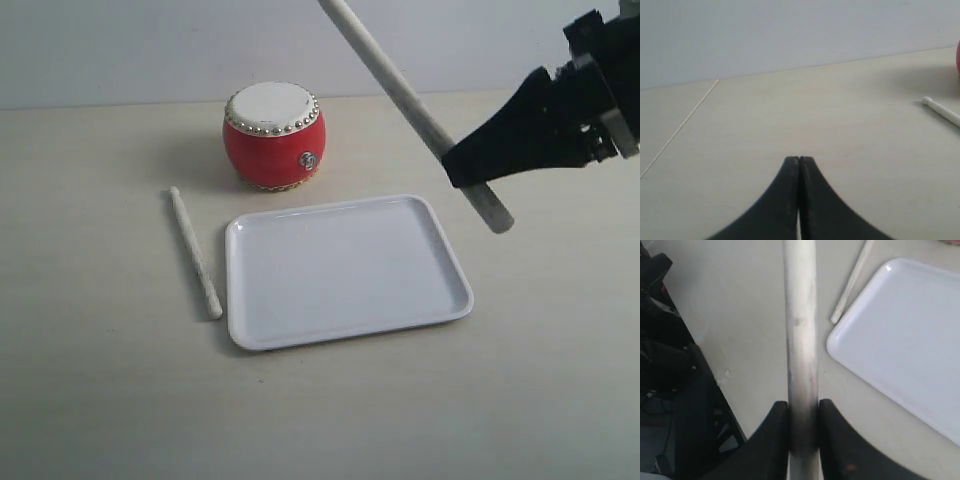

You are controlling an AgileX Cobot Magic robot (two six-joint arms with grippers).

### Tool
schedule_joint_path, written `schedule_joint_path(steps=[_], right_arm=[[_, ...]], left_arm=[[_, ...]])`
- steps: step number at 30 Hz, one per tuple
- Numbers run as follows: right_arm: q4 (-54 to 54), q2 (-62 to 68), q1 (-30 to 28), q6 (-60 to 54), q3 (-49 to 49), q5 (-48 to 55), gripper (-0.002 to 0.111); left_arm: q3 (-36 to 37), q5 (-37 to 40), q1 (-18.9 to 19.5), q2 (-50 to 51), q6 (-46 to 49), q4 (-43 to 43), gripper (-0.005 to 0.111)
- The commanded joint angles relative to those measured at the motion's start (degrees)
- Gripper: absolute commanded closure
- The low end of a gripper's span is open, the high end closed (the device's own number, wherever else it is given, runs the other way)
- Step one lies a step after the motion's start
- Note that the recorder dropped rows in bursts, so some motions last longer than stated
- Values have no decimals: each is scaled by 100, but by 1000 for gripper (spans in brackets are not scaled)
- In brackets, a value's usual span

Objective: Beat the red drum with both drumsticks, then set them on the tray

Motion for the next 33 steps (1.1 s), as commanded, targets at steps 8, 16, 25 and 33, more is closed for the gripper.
schedule_joint_path(steps=[8,16,25,33], right_arm=[[948,-79,150,-637,572,-26,108],[962,-79,1111,-877,585,-126,108],[1198,-43,1708,-827,585,-763,108],[1350,261,1720,-827,585,-1196,108]], left_arm=[[18,-1533,-5,-38,-1620,-1441,107],[18,-2212,-5,-38,-3348,-1691,107],[18,-2148,-5,-38,-4394,-1691,107],[-697,-2495,-5,784,-4350,-845,107]])
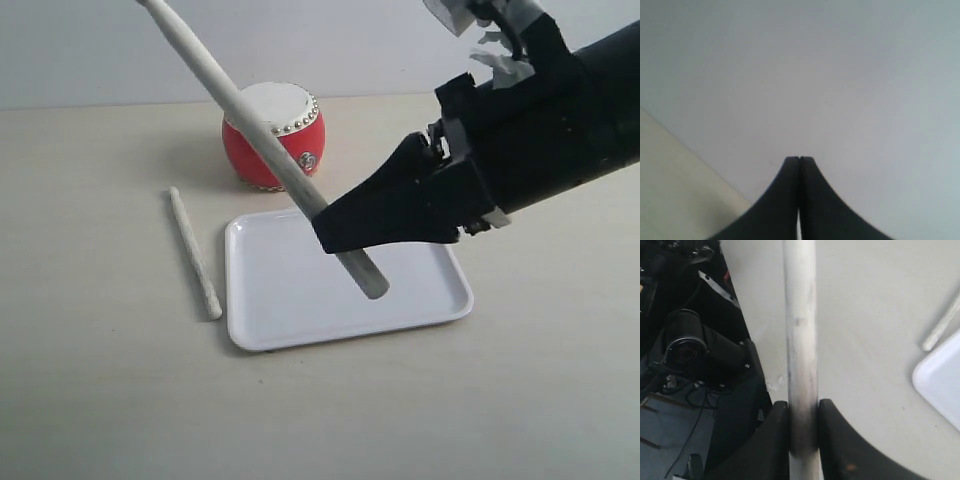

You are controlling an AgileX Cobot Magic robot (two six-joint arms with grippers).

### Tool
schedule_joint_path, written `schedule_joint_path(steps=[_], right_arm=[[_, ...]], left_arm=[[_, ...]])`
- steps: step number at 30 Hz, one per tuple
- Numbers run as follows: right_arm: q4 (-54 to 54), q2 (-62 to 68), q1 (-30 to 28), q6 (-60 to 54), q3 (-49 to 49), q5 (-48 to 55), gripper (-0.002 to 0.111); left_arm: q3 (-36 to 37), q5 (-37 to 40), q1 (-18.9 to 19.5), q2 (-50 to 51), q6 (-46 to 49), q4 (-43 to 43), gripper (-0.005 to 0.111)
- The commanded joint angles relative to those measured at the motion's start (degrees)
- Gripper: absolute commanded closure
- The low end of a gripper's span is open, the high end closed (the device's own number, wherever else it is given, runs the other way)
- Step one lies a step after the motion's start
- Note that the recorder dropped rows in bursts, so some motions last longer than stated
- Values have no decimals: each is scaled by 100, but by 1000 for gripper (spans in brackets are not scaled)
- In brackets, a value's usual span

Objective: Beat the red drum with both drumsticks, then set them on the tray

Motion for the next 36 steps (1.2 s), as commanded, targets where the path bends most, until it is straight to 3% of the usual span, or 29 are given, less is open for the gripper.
schedule_joint_path(steps=[1,4,9,12,18,22,31,36], right_arm=[[231,232,15,-45,33,-337,108],[466,448,15,-45,33,-320,108],[516,805,15,-55,33,-86,108],[516,966,15,-55,33,244,108],[506,989,15,-97,33,240,108],[495,998,15,-97,33,126,108],[811,1315,15,68,33,-322,108],[912,1422,15,58,33,-322,108]], left_arm=[[-823,233,-5,800,-2,1015,107],[-1640,781,-5,1712,-21,1736,107],[-2311,1477,-273,3339,-21,1660,107],[-2354,1603,-910,4157,12,1295,107],[-2464,1479,-2681,5248,12,1150,107],[-2617,1479,-3297,5450,-29,1150,107],[-2769,1080,-3436,4941,-12,560,107],[-3280,2537,-3347,5223,878,730,107]])
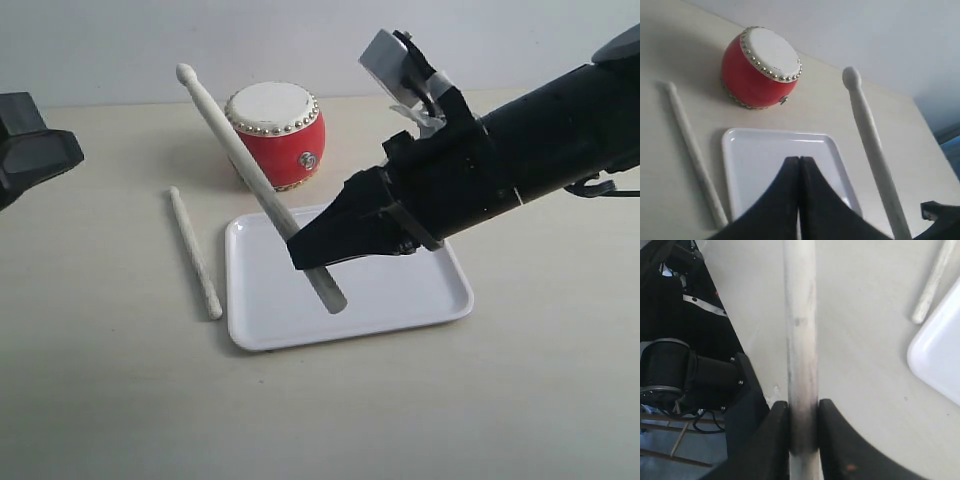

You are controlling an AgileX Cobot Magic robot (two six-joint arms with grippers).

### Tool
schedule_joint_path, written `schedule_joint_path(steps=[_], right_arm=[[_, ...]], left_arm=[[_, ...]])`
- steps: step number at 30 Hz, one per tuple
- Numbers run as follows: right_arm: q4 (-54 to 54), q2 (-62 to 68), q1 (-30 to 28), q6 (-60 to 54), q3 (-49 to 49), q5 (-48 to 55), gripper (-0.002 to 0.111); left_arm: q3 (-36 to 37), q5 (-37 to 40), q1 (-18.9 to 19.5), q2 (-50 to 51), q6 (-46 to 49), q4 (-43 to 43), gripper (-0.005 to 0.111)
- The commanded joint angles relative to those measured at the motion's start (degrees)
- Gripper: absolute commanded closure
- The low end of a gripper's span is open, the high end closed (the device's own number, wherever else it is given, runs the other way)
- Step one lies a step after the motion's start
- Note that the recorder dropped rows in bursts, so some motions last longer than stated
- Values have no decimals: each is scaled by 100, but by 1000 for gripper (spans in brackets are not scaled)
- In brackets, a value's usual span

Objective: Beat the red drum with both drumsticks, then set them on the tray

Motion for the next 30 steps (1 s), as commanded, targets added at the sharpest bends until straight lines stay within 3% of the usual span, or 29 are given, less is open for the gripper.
schedule_joint_path(steps=[1,4,7,12,15,22,27,30], right_arm=[[172,54,13,-9,-1,-27,108],[211,54,13,-9,-1,-27,108],[211,54,13,-9,-1,-16,108],[189,54,13,-9,-1,142,108],[109,54,13,-18,-1,184,108],[225,54,13,-7,-1,164,108],[647,54,13,16,-1,123,108],[1016,54,13,16,-1,123,108]], left_arm=[[-548,1474,93,363,915,-9,107],[-994,2750,268,855,1705,-358,107],[-1328,3530,581,1382,3340,-1573,107],[-1406,4057,1292,2022,6797,-5393,107],[-1342,4496,1672,2155,8121,-7085,107],[-1290,4983,2491,2155,8662,-7650,107],[-842,5544,3040,2155,9935,-9609,107],[-430,5911,3093,2155,10573,-10427,107]])
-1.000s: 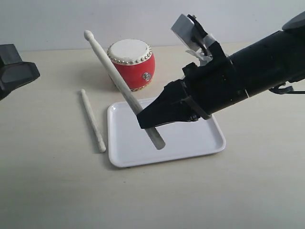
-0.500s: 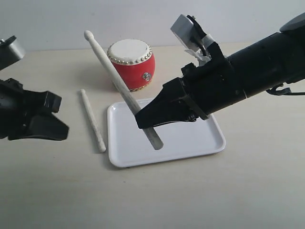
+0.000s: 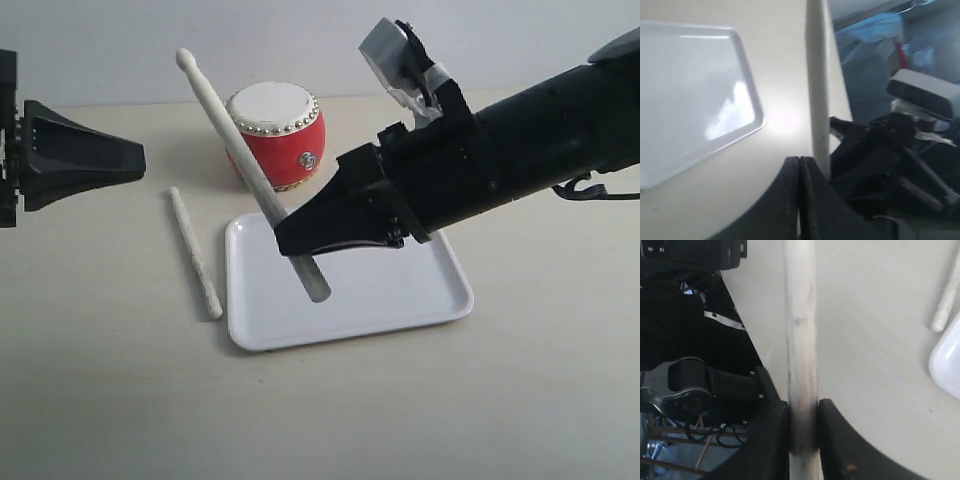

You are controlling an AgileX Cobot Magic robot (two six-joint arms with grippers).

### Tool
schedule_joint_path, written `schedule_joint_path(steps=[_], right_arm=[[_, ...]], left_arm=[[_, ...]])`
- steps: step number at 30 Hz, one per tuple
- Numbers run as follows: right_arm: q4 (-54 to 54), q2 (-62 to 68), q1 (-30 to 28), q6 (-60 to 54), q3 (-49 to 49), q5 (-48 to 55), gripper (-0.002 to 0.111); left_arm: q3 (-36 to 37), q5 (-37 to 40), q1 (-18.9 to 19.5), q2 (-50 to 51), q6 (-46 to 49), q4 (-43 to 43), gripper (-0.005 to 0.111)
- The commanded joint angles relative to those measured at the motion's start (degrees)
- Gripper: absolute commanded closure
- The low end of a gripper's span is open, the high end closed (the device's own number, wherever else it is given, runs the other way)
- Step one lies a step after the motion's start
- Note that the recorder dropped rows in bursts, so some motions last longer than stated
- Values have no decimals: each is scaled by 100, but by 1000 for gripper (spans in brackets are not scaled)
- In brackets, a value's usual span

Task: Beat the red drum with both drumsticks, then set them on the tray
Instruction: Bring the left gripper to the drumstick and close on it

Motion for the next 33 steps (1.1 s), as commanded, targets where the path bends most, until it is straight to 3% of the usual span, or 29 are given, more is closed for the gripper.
schedule_joint_path(steps=[1,5,7,14,16,21,33], right_arm=[[656,-10,13,-8,-1,9,108],[1028,-10,13,-8,-1,21,108],[1040,-10,13,-20,-1,31,108],[1046,-10,13,-8,-1,474,108],[1046,-10,26,-8,-1,616,108],[1143,-10,333,7,-1,564,108],[1782,-10,1182,479,-1,-653,108]], left_arm=[[592,590,122,9,995,-1437,107],[1103,739,122,9,1246,-1848,106],[1241,784,122,9,1280,-1848,99],[1243,927,122,9,1316,-1848,45],[1243,927,97,9,1316,-1848,36],[1243,927,97,9,1305,-1848,36],[1243,927,97,9,1397,-1848,36]])
